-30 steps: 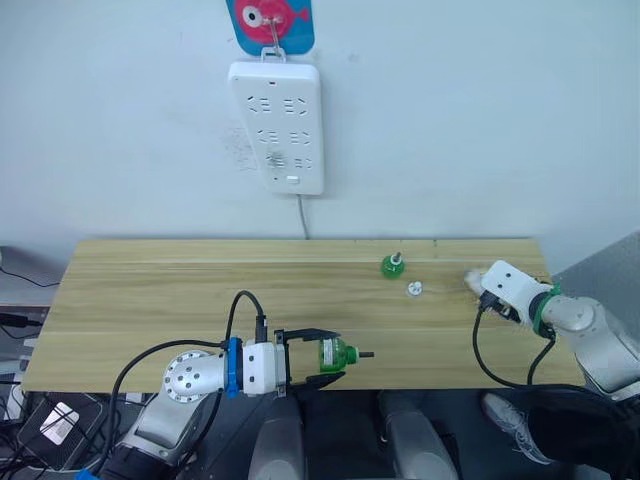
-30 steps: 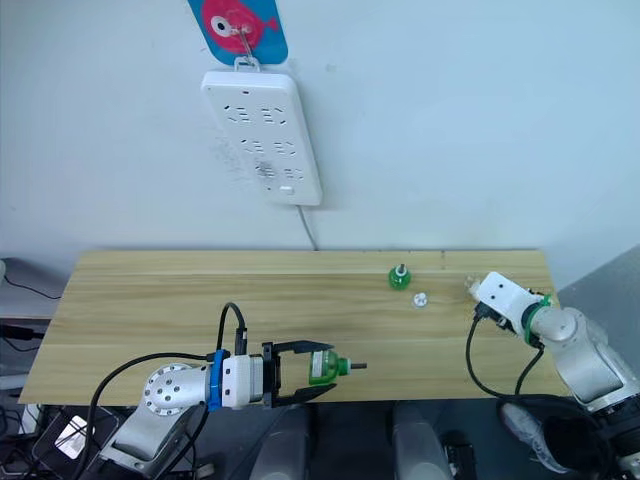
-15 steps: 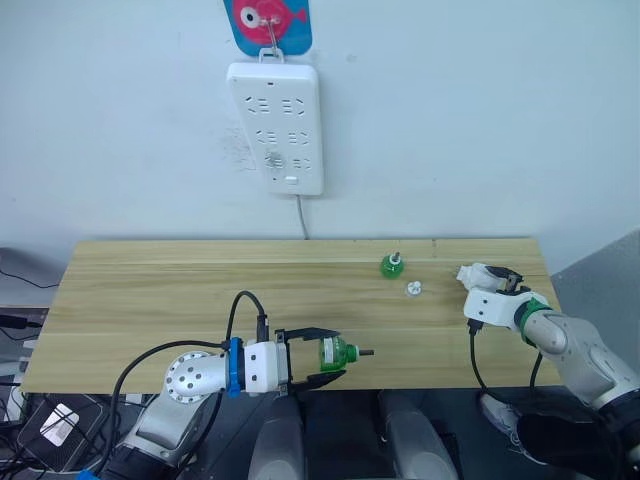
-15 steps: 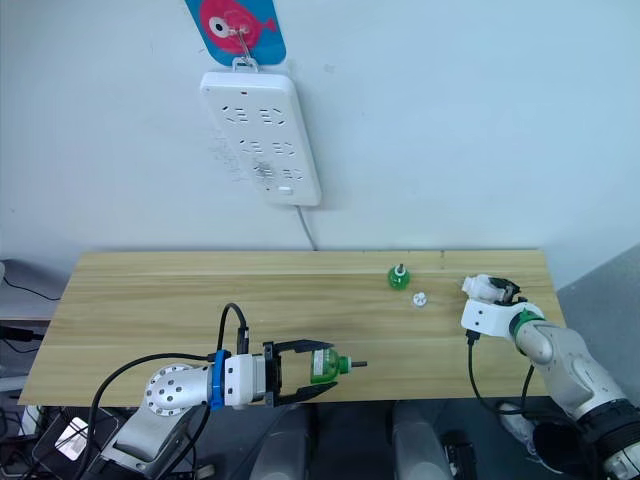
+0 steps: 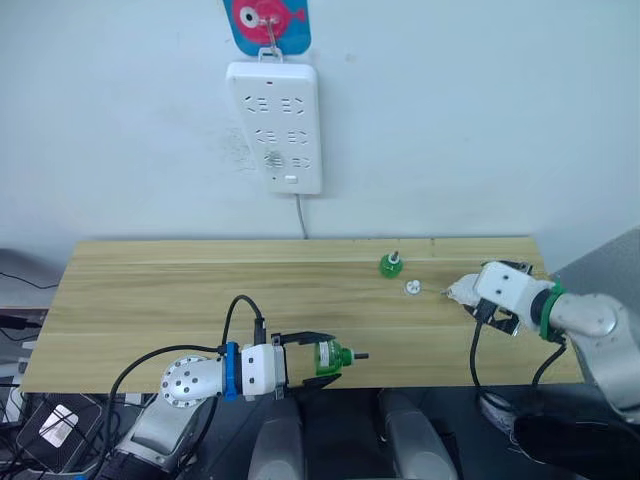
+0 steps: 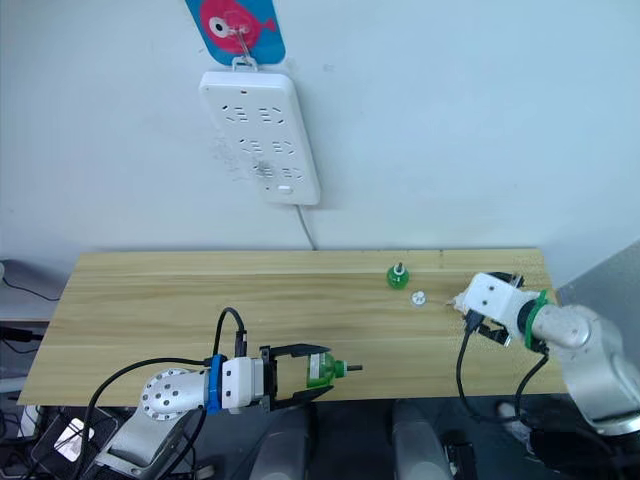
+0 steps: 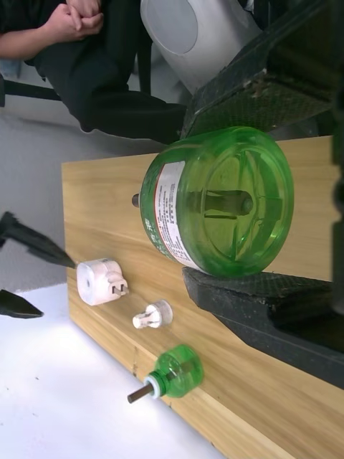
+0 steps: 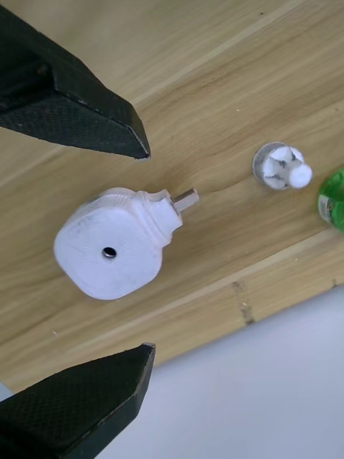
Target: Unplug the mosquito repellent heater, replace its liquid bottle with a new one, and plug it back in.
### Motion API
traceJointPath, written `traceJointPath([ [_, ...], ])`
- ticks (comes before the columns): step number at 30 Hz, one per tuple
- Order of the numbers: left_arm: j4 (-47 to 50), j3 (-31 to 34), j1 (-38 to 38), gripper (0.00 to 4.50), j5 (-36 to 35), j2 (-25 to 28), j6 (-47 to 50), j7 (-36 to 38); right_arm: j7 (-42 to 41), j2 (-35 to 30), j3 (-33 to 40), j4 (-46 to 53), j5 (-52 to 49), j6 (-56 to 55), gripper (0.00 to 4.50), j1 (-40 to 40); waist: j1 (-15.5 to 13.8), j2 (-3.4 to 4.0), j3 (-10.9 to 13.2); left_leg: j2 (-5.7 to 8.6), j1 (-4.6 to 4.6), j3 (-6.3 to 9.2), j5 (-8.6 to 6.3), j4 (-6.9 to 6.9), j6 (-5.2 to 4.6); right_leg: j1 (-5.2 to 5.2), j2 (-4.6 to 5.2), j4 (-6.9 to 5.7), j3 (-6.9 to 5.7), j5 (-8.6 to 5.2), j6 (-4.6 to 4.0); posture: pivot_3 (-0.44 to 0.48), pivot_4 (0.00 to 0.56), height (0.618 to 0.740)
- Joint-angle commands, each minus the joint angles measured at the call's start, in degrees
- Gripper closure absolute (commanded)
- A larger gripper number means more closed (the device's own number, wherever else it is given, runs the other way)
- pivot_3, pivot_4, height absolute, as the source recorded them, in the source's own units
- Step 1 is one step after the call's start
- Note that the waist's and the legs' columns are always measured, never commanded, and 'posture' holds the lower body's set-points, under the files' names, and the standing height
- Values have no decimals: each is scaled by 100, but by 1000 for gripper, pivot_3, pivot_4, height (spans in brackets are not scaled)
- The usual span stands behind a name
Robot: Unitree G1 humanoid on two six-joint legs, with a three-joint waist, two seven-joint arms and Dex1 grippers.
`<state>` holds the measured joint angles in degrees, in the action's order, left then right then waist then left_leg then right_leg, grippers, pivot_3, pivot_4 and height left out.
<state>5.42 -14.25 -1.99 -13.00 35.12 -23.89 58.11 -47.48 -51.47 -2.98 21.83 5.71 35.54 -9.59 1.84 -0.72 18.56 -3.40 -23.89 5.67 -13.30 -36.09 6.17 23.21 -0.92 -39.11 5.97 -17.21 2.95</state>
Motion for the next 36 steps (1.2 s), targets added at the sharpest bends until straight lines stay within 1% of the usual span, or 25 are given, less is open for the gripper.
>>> traceJointPath([
  [1,285,26,-52,2147,-47,25,13,33,-494,-201,-56,-383,-291,254,0,-324,-1,0,2,0,-1,0,0,1,0,0,0,1,0,0,0,8,358,740],
  [3,336,33,-49,2147,-45,35,39,38,-997,-493,-366,-882,-216,-678,0,-550,-9,2,12,1,-1,-1,-1,2,-1,0,1,3,0,0,0,13,358,740],
  [5,363,44,-64,2147,-37,46,50,41,-1327,-754,-698,-1385,-12,-1589,0,-777,-10,3,25,2,-2,-3,-1,3,-2,1,2,6,-1,0,0,20,358,740],
  [6,369,47,-74,2147,-33,50,53,43,-1455,-824,-819,-1578,41,-1866,0,-872,-7,5,35,2,-1,-3,-1,3,-2,1,2,6,-1,0,0,20,358,740],
  [8,397,49,-104,2147,-22,57,56,39,-1703,-821,-1029,-1988,88,-2316,0,-1108,-8,2,48,0,-1,-2,-1,5,-2,3,2,5,-3,0,-1,23,357,740],
  [11,432,43,-121,2147,-9,57,70,26,-1861,-696,-1284,-2589,249,-2838,0,-1418,-9,2,70,0,-2,-2,-1,5,-2,3,2,3,-2,1,-1,32,356,740],
  [15,467,38,-134,2147,4,63,84,14,-1919,-423,-1496,-3319,470,-3093,0,-1908,-10,7,89,1,-1,-3,-1,3,-1,3,3,1,-2,1,-2,41,356,740],
  [18,490,42,-147,2147,9,75,90,11,-2010,-302,-1543,-3668,561,-3240,0,-2177,-12,7,96,1,-1,-2,-1,2,-1,3,3,-2,-2,1,-2,41,356,740],
  [25,551,66,-224,2147,13,109,106,-17,-2075,-119,-1605,-4243,731,-3518,0,-2577,-17,9,98,1,-1,0,-1,4,-1,3,4,-2,-4,2,-3,52,354,740],
  [36,577,45,-194,2147,-7,110,134,34,-2318,257,-1997,-5879,1260,-4001,0,-3368,-16,9,99,1,1,0,-1,2,-1,3,4,-8,-4,2,-4,51,351,740],
])
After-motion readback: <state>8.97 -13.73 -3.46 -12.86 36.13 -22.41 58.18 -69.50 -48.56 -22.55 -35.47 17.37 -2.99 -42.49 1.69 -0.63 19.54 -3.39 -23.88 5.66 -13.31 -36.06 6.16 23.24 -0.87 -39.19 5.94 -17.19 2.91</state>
